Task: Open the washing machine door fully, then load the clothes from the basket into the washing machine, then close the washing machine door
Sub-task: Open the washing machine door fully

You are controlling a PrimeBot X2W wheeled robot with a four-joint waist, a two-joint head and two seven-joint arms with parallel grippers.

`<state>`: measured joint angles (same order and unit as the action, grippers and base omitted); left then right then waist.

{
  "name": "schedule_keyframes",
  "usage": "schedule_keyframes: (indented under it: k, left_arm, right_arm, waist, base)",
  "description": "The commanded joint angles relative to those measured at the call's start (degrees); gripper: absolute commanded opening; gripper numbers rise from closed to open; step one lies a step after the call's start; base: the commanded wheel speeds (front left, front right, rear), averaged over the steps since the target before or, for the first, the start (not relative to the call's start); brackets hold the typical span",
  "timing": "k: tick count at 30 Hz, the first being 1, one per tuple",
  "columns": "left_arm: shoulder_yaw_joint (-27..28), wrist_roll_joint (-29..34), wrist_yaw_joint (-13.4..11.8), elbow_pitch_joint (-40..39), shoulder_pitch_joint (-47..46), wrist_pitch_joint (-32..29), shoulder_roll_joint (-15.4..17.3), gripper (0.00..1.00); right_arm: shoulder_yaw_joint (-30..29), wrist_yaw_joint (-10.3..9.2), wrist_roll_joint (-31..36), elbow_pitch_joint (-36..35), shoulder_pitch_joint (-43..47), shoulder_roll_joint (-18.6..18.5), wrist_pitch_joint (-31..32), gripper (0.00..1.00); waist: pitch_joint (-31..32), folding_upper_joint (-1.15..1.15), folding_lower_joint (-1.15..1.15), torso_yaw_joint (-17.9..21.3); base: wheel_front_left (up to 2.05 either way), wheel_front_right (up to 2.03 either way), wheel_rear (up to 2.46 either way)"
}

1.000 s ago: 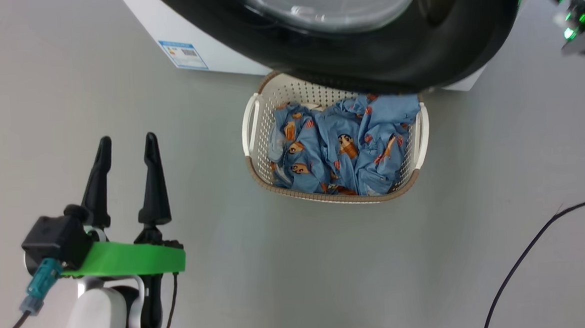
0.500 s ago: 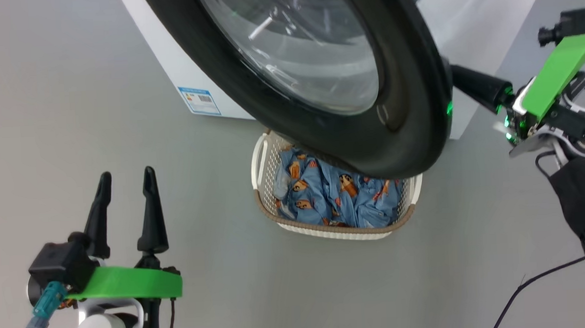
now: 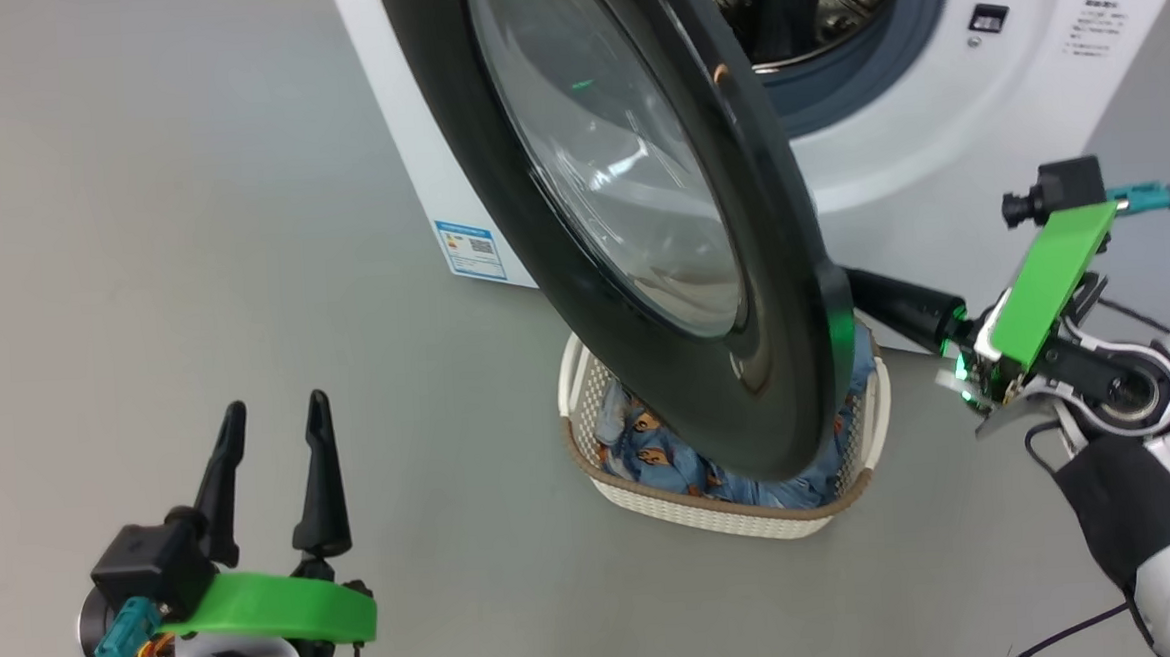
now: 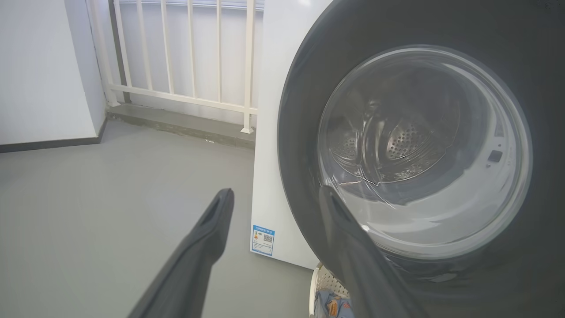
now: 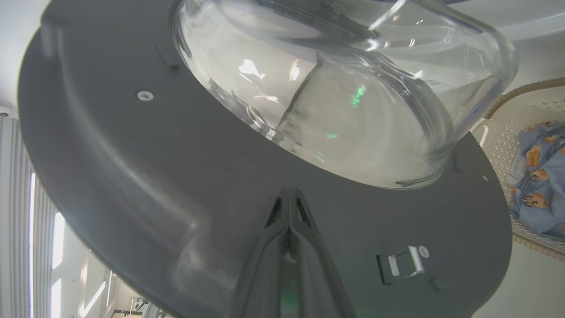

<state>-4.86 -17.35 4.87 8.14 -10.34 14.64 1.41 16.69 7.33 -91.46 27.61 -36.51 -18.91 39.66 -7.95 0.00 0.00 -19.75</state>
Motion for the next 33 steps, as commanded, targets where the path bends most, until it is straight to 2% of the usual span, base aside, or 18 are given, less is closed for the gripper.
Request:
schedule_keyframes:
  k: [1,8,18,33]
  left_arm:
    - [1.83,0.41,0.05,-0.90,-0.08,0.36,1.47,1.00]
    - [1.16,0.38,0.05,0.12,0.80,0.36,1.47,1.00]
    - [1.14,0.64,0.17,1.46,0.88,0.36,1.47,1.00]
    - [0.91,0.28,-0.12,1.71,0.84,0.36,1.46,1.00]
  right_arm:
    - [0.61,0.16,-0.77,-2.13,0.89,0.99,0.10,0.00]
    - [0.77,0.16,-1.36,-6.46,6.30,1.69,0.37,0.00]
    - [1.25,0.16,-0.97,-7.84,8.26,3.23,0.28,0.00]
    - [1.17,0.16,-0.11,-7.65,8.49,3.80,0.69,0.00]
  waist:
    - [1.28,0.00,0.00,-1.51]
    - [2.43,0.00,0.00,-4.36]
    - [3.02,0.00,0.00,-6.98]
    - [3.22,0.00,0.00,-6.75]
  base:
    - [0.00,0.00,0.00]
    - [0.00,0.00,0.00]
    - [0.00,0.00,0.00]
    - [0.00,0.00,0.00]
